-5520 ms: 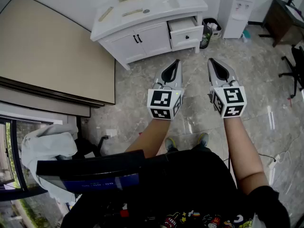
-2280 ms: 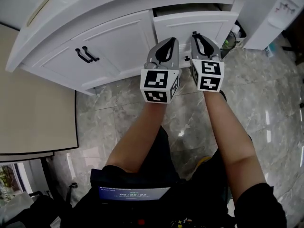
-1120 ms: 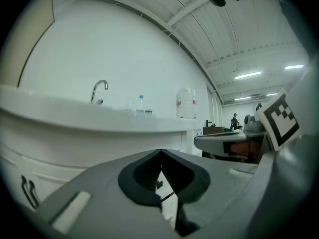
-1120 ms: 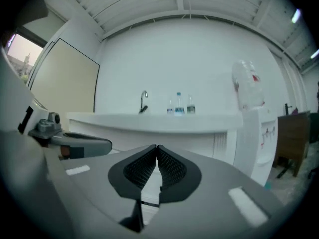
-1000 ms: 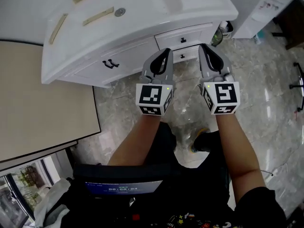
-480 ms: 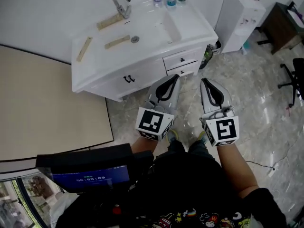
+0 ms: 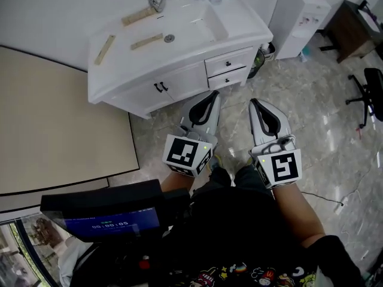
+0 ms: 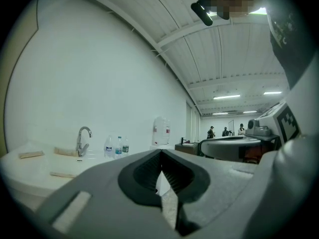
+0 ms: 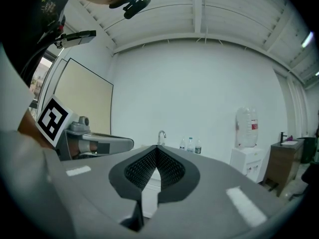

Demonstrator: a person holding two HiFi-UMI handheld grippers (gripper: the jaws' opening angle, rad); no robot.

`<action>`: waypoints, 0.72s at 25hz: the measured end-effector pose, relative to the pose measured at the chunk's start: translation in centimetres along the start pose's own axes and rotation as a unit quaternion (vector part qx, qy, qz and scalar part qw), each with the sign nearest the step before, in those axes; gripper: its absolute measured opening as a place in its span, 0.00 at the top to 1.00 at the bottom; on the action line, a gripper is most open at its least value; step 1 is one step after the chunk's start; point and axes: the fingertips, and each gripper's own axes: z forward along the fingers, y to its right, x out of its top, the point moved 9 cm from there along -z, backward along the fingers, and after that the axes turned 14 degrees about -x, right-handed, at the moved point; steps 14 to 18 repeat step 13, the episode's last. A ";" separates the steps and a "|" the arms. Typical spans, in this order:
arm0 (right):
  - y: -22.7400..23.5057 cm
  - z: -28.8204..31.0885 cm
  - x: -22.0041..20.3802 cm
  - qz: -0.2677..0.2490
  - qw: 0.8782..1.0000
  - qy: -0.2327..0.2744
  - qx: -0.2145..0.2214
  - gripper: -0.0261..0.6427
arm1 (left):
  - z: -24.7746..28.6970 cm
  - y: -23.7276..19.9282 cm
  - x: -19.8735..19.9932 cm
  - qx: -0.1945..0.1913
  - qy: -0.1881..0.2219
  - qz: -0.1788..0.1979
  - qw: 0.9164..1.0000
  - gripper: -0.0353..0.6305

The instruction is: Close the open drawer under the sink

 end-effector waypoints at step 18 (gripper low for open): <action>3.9 -7.6 0.3 0.001 1.000 0.022 -0.012 0.93 | -1.1 8.9 0.1 0.024 0.002 0.005 1.000 0.95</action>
